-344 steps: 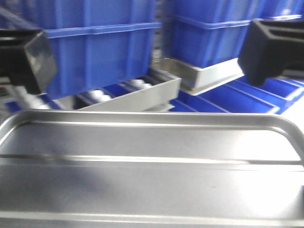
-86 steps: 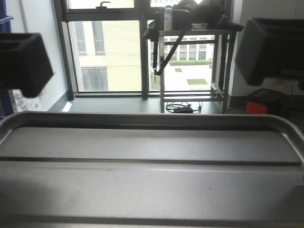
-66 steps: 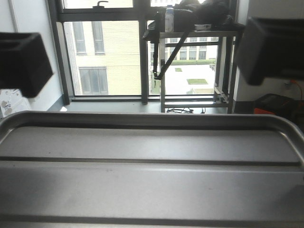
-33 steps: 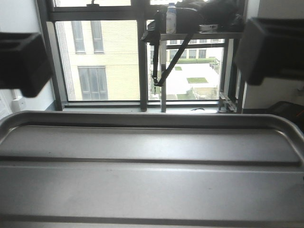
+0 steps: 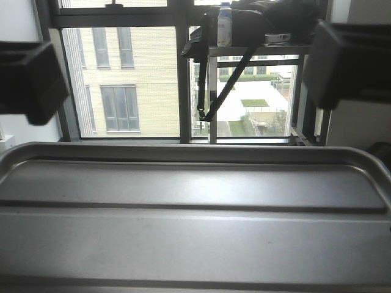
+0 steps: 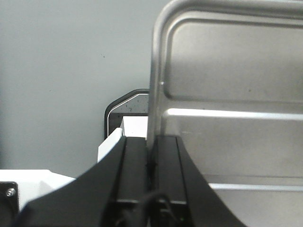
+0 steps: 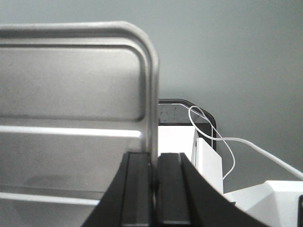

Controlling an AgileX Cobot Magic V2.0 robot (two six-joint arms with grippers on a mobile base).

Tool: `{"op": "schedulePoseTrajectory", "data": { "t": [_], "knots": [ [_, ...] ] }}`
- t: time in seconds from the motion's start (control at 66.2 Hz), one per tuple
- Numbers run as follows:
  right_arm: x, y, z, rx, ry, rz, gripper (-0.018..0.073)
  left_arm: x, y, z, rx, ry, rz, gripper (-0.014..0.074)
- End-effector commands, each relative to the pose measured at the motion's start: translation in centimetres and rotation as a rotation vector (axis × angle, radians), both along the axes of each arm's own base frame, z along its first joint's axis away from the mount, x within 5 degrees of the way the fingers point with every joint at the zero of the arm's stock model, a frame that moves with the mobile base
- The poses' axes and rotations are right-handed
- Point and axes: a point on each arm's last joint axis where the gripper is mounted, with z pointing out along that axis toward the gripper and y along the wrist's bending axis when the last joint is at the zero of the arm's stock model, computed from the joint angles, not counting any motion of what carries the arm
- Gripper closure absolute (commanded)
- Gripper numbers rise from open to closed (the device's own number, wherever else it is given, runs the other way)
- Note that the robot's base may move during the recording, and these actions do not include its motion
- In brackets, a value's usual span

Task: Grab silver tray and stack on right shelf
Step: 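Hold the tray level in both grippers while the base drives to another shelf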

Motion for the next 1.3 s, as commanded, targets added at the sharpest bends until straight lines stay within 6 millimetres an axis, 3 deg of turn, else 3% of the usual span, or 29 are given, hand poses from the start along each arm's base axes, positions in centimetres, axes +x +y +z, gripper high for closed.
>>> {"op": "schedulePoseTrajectory", "data": {
  "t": [0.0, 1.285],
  "knots": [
    [0.26, -0.51, 1.01, -0.004, -0.047, 0.001, 0.0487, -0.25, 1.61, 0.98, 0.114, -0.004, 0.035, 0.0694],
    [0.08, -1.07, 0.86, -0.064, -0.023, -0.015, 0.0487, -0.25, 1.61, 0.98, 0.114, -0.004, 0.035, 0.0694]
  ]
}}
